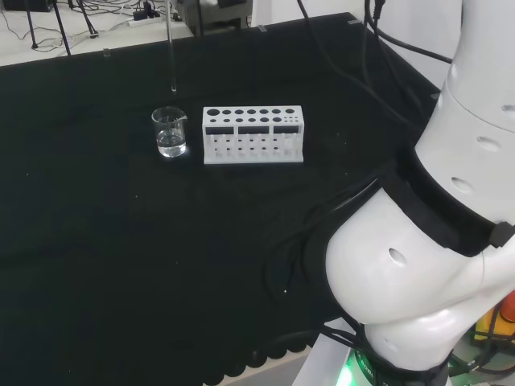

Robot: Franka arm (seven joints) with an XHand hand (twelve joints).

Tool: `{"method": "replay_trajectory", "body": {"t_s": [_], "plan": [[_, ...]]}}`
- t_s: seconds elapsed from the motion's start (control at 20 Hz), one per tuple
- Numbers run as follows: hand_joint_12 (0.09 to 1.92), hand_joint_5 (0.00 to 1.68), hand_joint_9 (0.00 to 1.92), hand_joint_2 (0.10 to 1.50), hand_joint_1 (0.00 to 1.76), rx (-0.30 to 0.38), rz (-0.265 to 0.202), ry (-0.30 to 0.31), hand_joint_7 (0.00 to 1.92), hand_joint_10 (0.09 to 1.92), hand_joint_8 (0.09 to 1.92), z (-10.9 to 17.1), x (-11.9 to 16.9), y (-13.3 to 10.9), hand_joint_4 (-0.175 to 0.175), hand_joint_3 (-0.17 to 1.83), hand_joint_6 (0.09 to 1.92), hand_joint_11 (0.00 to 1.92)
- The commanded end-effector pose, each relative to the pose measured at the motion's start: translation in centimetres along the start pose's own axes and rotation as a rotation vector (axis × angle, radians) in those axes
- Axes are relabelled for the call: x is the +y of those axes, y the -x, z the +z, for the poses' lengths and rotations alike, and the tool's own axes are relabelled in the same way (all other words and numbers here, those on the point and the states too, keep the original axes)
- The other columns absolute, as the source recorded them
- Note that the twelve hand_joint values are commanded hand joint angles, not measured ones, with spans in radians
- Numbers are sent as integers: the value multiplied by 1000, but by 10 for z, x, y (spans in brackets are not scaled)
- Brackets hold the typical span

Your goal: Stir in the beaker to the left of the white test tube rack with the glass rod.

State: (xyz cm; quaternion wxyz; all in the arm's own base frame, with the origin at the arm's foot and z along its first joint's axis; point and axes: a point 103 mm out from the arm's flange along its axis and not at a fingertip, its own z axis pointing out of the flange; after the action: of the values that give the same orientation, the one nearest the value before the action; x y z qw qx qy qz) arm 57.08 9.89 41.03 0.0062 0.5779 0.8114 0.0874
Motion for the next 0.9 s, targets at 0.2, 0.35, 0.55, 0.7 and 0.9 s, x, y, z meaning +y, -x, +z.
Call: {"method": "replay_trajectory", "body": {"t_s": [0.2,0.35,0.55,0.7,0.9], "plan": [[1061,1195,1643,708,1317,16,-62,-28,1257,799,966,29,25,-18,-175,620,511,1388],[1060,1195,1643,708,1317,21,-68,-36,1258,799,965,39,32,-14,-175,619,509,1389],[1059,1196,1643,708,1317,26,-67,-46,1258,798,963,49,40,-7,-175,618,507,1389],[1058,1197,1643,709,1317,24,-68,-57,1258,797,963,58,43,0,-175,617,505,1389],[1058,1198,1644,709,1317,34,-75,-73,1258,797,962,70,42,6,-175,616,503,1389]]}}
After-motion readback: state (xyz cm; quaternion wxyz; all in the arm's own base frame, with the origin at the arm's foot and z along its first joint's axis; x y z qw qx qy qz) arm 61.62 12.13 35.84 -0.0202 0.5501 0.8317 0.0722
